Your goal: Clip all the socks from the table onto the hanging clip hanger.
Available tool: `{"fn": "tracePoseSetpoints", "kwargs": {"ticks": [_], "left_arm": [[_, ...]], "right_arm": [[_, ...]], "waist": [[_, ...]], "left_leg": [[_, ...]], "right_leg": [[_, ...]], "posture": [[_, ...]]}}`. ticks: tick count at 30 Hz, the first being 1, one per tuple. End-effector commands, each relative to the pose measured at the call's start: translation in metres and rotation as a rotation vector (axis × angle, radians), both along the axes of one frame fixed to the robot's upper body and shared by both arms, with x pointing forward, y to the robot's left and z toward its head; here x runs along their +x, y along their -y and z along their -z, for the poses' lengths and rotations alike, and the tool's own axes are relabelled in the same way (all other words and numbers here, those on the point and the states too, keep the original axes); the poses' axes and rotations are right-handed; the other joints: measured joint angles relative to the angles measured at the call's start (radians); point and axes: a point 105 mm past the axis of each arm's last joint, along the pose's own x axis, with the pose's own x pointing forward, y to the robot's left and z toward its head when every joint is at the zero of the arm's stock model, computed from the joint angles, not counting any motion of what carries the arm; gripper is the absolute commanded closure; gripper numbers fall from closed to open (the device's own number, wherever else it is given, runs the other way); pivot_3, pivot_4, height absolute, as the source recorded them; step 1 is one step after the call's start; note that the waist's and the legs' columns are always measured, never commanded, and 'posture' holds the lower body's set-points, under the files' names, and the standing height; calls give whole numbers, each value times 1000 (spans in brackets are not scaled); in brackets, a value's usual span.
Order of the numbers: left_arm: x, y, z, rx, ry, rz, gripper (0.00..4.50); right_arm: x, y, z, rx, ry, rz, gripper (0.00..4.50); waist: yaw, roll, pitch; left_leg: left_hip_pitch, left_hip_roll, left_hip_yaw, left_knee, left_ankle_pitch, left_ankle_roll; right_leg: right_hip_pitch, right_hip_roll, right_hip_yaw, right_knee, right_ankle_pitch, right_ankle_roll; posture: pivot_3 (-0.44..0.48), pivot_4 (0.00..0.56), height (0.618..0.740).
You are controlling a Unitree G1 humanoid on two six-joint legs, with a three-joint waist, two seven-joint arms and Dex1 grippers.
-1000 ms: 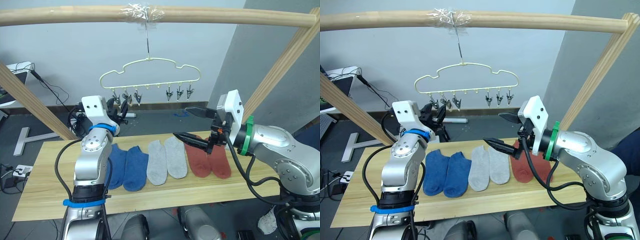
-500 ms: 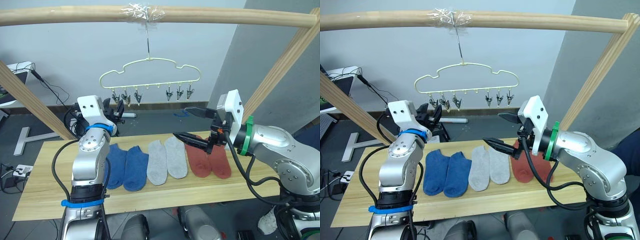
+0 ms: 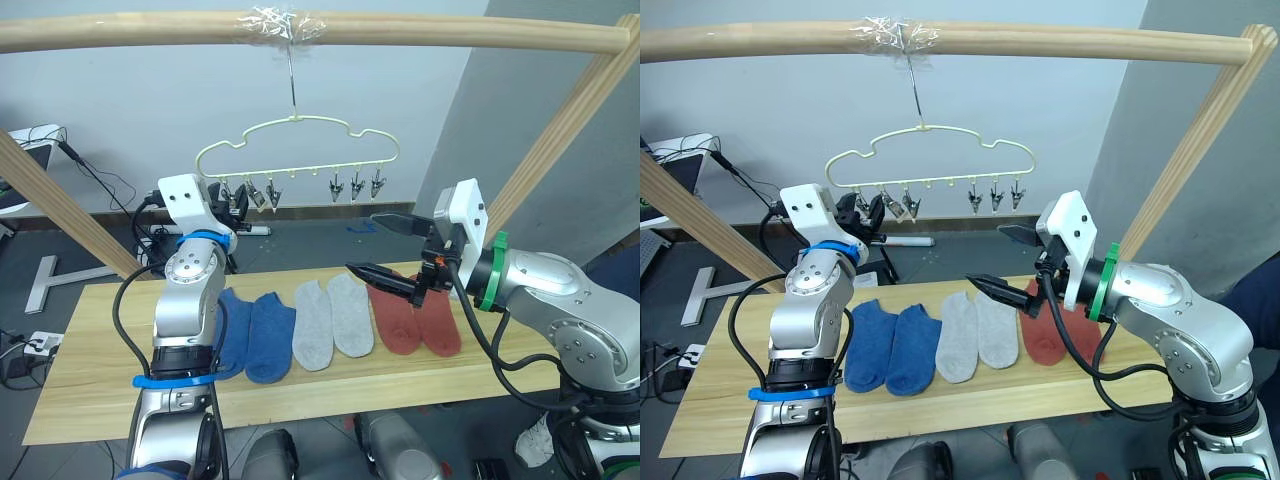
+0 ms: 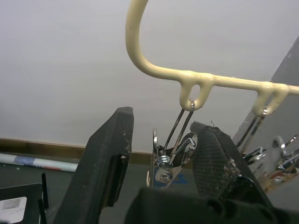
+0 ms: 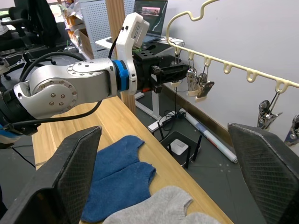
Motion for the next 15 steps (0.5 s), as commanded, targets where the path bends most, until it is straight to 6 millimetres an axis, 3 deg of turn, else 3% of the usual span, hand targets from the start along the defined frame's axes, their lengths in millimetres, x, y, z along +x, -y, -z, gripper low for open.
{"fn": "tracePoseSetpoints", "kwargs": {"ticks": [1,15], "left_arm": [[0,4,-19,4,70,5,2263],[1,3,-18,-2,63,0,2263]], "right_arm": [[-8,-3,-7,12,37,-25,0],[-8,-4,-6,14,35,-25,0]], "waist": [[-2,0,0],[-5,0,0]], "left_leg": [[0,0,0,0,0,0],[0,0,0,0,0,0]], "right_leg": [[0,0,0,0,0,0],[0,0,0,0,0,0]], "posture": [[-336,183,740],[-335,180,740]]}}
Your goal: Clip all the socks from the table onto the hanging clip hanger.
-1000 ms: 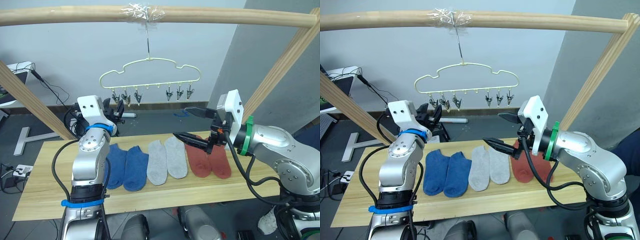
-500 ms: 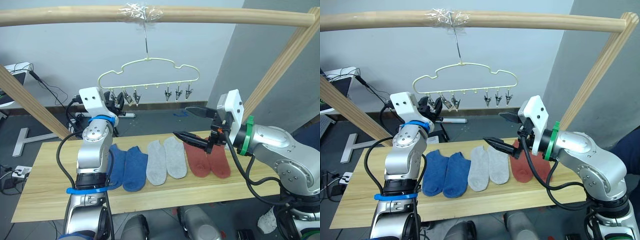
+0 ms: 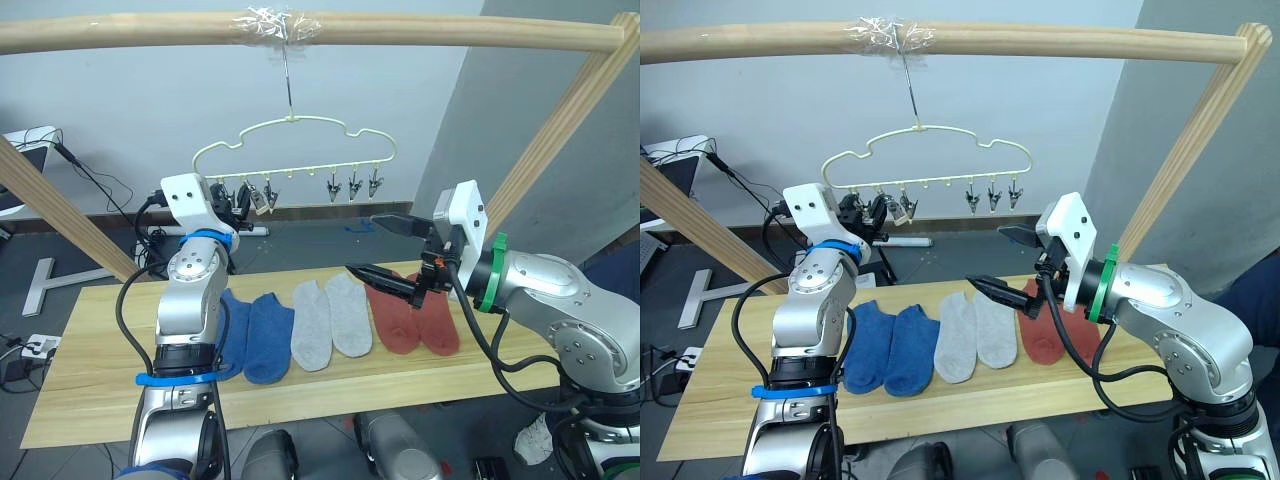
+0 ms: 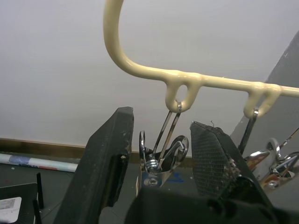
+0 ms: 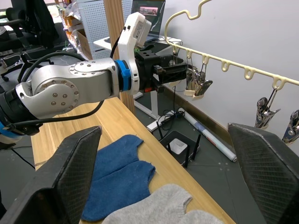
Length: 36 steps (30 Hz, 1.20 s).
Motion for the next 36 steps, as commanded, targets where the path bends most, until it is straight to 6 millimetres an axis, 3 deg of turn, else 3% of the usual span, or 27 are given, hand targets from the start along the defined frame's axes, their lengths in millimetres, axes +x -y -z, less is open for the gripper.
{"fn": "tracePoseSetpoints", "kwargs": {"ticks": [1,4,9,11,20,36], "left_arm": [[0,1,-16,3,59,-4,2263],[-1,1,-17,7,65,-7,2833],[0,1,-17,9,64,-10,4158],[0,1,-17,8,64,-9,4373],[-3,0,-22,-6,64,17,4377],[-26,1,-32,-174,-38,233,4377]], "right_arm": [[-8,-4,-6,12,36,-25,0],[-8,-4,-7,13,36,-25,0],[-8,-4,-7,13,36,-25,0],[-8,-4,-7,13,36,-26,0],[-6,-2,-6,7,30,-10,0],[54,24,26,-107,-164,328,0]], "waist": [[0,0,0],[0,0,0],[0,0,0],[0,0,0],[0,0,0],[-1,0,0]], "left_leg": [[0,0,0,0,0,0],[0,0,0,0,0,0],[0,0,0,0,0,0],[0,0,0,0,0,0],[0,0,0,0,0,0],[0,0,-1,13,0,0]], "right_leg": [[0,0,0,0,0,0],[0,0,0,0,0,0],[0,0,0,0,0,0],[0,0,0,0,0,0],[0,0,0,0,0,0],[0,0,0,12,-1,2]], "posture": [[-335,180,740],[-336,179,740],[-335,179,740],[-334,179,740],[-333,178,740],[-322,185,740]]}}
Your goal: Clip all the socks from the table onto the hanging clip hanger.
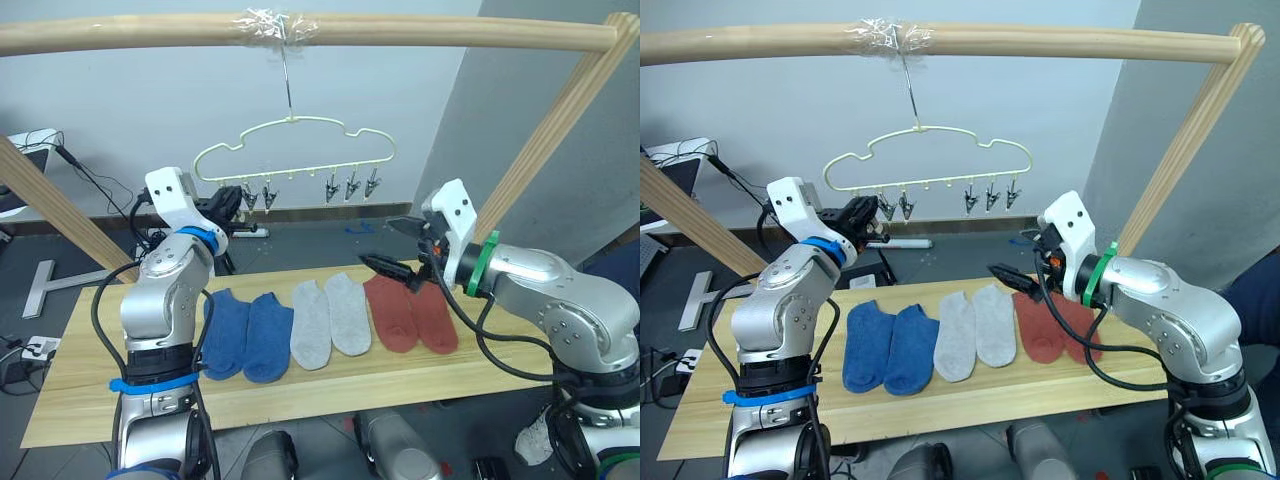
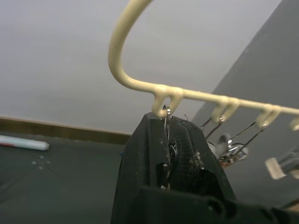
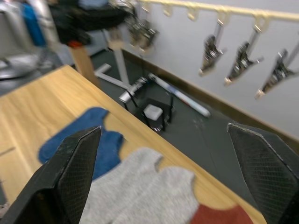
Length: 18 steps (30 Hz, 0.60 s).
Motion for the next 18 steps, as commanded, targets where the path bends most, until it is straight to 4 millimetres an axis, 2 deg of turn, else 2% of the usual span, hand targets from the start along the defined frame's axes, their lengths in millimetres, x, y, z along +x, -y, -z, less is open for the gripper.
{"fn": "tracePoseSetpoints", "kwargs": {"ticks": [1,6,12,18], "left_arm": [[-10,2,-23,-33,69,48,4377],[-12,1,-28,-93,55,78,4377],[-12,-1,-32,-101,52,85,4377],[-11,0,-34,-97,49,89,4377]], "right_arm": [[13,7,-3,-19,5,87,0],[26,12,7,-46,-34,179,0],[41,27,31,-130,-97,330,0],[48,36,53,-187,-178,434,0]], "waist": [[1,0,0],[1,0,0],[1,0,0],[1,0,0]], "left_leg": [[0,0,0,1,0,0],[0,0,0,1,0,0],[-1,0,0,1,0,0],[-1,0,0,1,0,0]], "right_leg": [[0,0,0,0,-1,2],[0,0,0,1,-1,3],[0,0,0,0,1,0],[-1,0,0,0,1,0]], "posture": [[-322,185,740],[-320,185,740],[-326,189,740],[-322,191,740]]}}
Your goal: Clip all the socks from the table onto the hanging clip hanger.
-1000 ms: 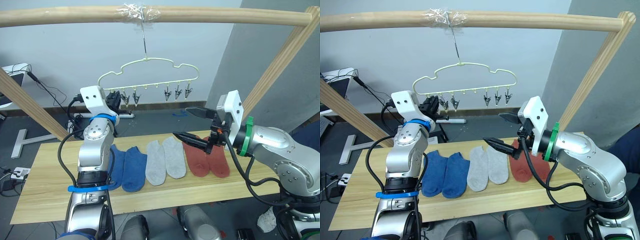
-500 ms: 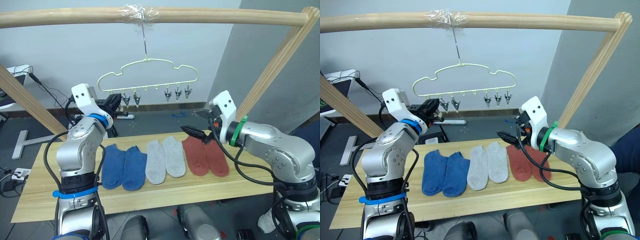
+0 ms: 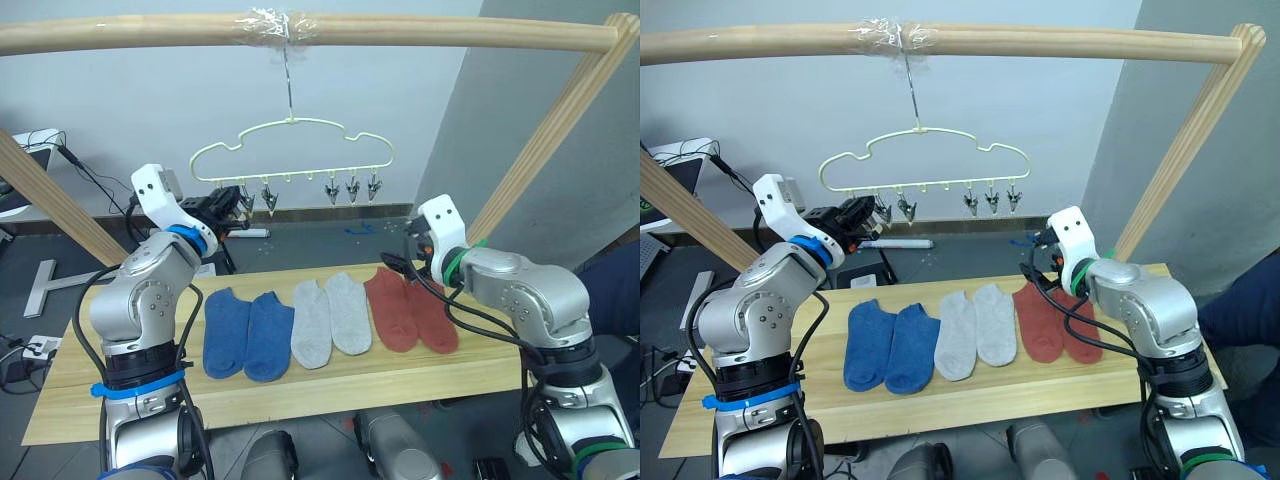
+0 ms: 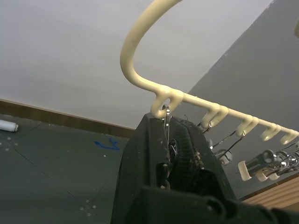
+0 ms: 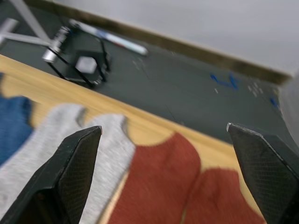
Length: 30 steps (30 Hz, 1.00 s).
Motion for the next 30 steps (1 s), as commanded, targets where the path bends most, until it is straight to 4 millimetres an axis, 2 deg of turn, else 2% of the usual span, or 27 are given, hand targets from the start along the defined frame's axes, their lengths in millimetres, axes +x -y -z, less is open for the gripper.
{"fn": "tracePoseSetpoints", "kwargs": {"ticks": [1,10,15,23,30], "left_arm": [[-4,4,-27,19,88,19,4377],[-4,4,-27,43,88,5,4377],[-4,5,-26,51,84,6,4377],[-3,6,-25,58,82,7,4377],[-3,6,-24,63,79,6,4377]], "right_arm": [[4,5,1,-32,-5,56,0],[12,14,20,-76,-49,139,0],[22,28,40,-162,-69,221,0],[33,33,68,-188,-116,264,0],[38,40,83,-200,-138,305,0]], "waist": [[0,0,0],[1,0,0],[0,0,0],[0,0,0],[1,0,0]], "left_leg": [[0,0,0,0,0,0],[-1,0,0,0,0,0],[-1,0,0,0,0,0],[-1,0,0,-1,0,0],[-1,0,0,-1,0,0]], "right_leg": [[0,0,0,0,0,0],[-1,0,0,-1,0,0],[-1,0,0,-1,0,0],[-1,0,0,-1,0,0],[-1,0,0,-1,0,0]], "posture": [[-322,191,740],[-316,195,740],[-314,198,740],[-304,198,740],[-299,200,740]]}}
